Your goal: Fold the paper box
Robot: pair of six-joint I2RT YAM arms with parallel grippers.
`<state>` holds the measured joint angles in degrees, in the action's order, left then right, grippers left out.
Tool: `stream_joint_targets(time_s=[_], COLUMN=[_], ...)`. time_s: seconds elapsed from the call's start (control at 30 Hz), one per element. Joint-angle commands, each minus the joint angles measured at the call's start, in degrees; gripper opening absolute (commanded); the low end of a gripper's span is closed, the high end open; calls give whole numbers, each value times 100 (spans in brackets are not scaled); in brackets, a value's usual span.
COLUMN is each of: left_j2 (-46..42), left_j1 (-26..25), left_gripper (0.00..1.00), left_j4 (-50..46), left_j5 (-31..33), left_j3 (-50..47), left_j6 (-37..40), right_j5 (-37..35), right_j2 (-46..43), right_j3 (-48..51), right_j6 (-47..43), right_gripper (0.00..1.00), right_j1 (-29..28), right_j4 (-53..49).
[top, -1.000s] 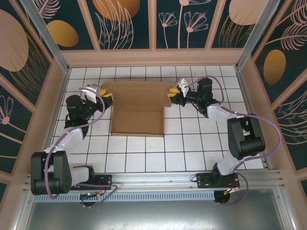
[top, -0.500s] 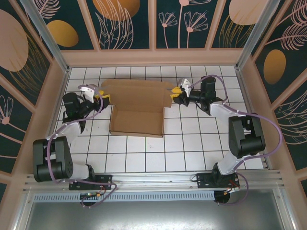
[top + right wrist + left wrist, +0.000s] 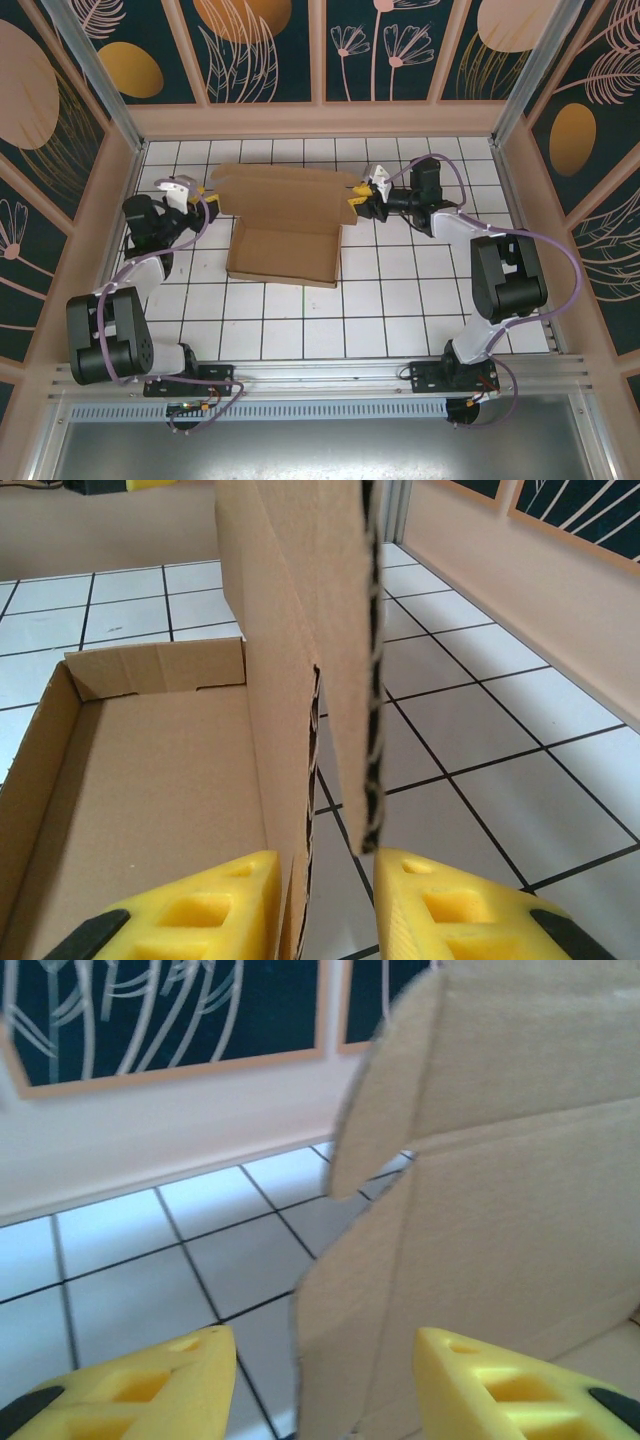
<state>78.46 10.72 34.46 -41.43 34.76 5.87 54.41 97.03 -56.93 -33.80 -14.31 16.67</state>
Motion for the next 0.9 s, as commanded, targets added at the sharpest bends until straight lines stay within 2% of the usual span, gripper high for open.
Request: stream_joint_targets(time_s=[0.0, 0.07, 0.2, 0.3, 0.5, 0.57, 0.73, 0.87], left_j2=[-28, 61, 414, 627, 1014, 1116, 961, 799], left_j1=[53, 53, 41, -2, -426, -558, -575, -580], left_gripper=[51, 51, 52, 51, 47, 42, 18, 9], left_j4=[287, 294, -208, -166, -1005, -1436, -1382, -1270], left_j5=[241, 231, -364, -683, -968, -875, -527, -438], left_j3=[27, 116, 598, 752, 1232, 1392, 1261, 1152], left_j6=[48, 71, 330, 319, 1015, 1315, 1352, 1331], right_j5=[-45, -37, -2, 8, -50, -96, -397, -563], right_j2=[-95, -88, -58, -29, 17, -8, -54, -104], right_j3=[-66, -56, -3, -8, -129, -178, -279, -303], right_j6=[-48, -38, 29, 42, 102, 121, -15, -90], right_gripper=[30, 30, 31, 31, 30, 27, 10, 11], right_j1=[15, 15, -6, -64, -155, -168, -236, -267], right_j4=[65, 65, 126, 119, -19, -81, -393, -567])
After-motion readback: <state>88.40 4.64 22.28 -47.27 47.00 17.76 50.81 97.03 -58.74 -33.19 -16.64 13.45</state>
